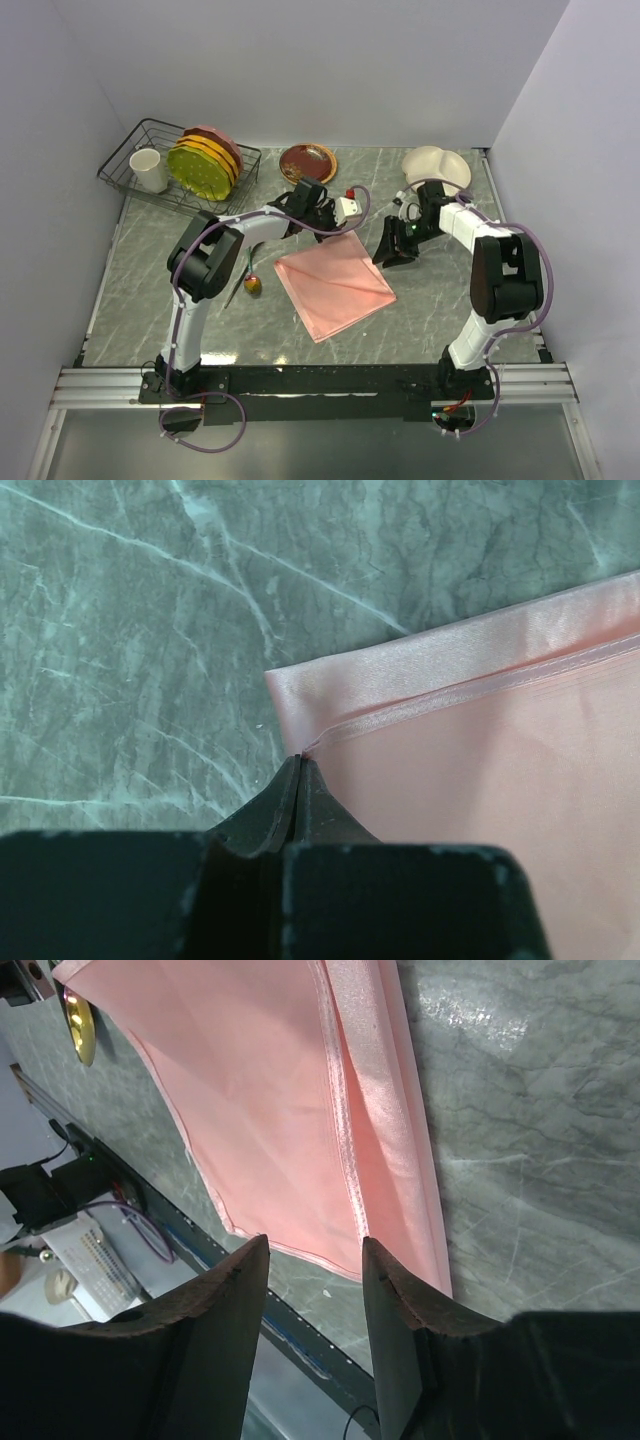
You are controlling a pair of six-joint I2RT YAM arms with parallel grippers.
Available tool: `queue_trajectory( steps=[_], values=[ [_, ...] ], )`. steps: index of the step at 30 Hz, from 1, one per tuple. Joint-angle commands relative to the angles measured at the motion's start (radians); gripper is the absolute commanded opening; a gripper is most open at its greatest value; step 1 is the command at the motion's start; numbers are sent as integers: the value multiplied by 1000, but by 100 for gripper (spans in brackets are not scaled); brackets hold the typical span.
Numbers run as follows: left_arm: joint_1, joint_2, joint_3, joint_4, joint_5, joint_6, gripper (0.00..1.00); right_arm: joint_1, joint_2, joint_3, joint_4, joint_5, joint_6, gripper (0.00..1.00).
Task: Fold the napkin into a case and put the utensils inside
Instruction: Fold the top corner of the square-folded napkin at the center of the board, then smooth out the upper triangle-folded napkin at the center of the board.
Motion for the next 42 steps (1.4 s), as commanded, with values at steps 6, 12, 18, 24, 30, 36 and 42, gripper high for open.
queue_trajectory(
  steps=[6, 12, 18, 24, 30, 36, 42],
  values=[
    [3, 20, 32, 59, 6, -16, 1, 46, 16, -10, 34, -32, 26, 50],
    [3, 31, 49, 56, 9, -29, 1, 63, 24, -4, 52, -38, 40, 50],
    [26, 3, 107, 12, -29, -152, 32, 64, 5, 7, 61, -50, 36, 50],
    [152, -152, 126, -114, 121, -392, 62, 69, -59, -9, 139, -110, 78, 50],
    [249, -272, -73, -183, 513, -697, 62, 126, -98, -84, 343, -179, 221, 50],
    [255, -270, -328, 169, 719, -1126, 77, 219, -44, -133, 596, -268, 380, 60],
    [246, -212, -353, 204, 736, -1187, 85, 284, 19, -154, 713, -295, 447, 73]
  ],
)
